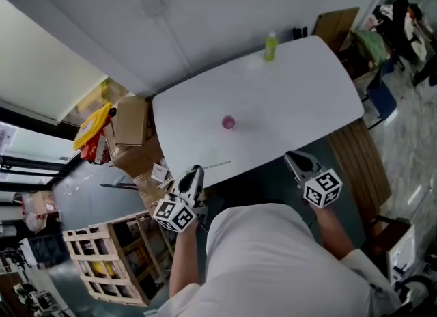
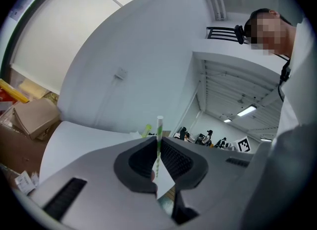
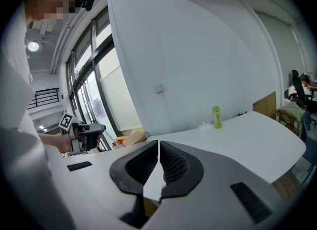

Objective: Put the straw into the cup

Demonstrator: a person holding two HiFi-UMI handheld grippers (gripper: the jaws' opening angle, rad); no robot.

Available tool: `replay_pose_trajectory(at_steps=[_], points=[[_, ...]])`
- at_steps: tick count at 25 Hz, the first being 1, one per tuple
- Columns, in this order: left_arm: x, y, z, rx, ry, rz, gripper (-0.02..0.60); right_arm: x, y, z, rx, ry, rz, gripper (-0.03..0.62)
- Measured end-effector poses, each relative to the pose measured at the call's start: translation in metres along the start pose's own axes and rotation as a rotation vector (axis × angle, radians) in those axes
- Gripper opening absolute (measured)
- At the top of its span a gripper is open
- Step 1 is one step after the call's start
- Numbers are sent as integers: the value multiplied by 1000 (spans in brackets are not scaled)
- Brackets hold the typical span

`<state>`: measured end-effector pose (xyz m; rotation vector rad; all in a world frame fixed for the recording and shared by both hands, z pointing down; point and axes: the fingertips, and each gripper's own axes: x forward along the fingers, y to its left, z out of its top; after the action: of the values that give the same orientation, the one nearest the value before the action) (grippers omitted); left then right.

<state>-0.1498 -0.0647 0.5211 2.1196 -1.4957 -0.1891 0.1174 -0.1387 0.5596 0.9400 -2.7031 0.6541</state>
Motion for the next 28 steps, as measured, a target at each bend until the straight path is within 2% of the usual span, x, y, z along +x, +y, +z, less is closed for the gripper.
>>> replay_pose_trajectory(at_steps=[6,12,17,23,28], points=[[33,22,-1,37,54,-30,24,13,-10,9,20,-7,-60,37],[68,50,-2,32,91,-49,25,32,-21,7,51,5,-110,37],[99,71,-4,58,121,-55,24,43,-27,7,78,14,-147,37],[139,92,-19,97,162,-51,25,48,-33,7,89,30,-190,37],[171,111,-35,93,197,-36,25,52,-35,4,111,48,-233,37]])
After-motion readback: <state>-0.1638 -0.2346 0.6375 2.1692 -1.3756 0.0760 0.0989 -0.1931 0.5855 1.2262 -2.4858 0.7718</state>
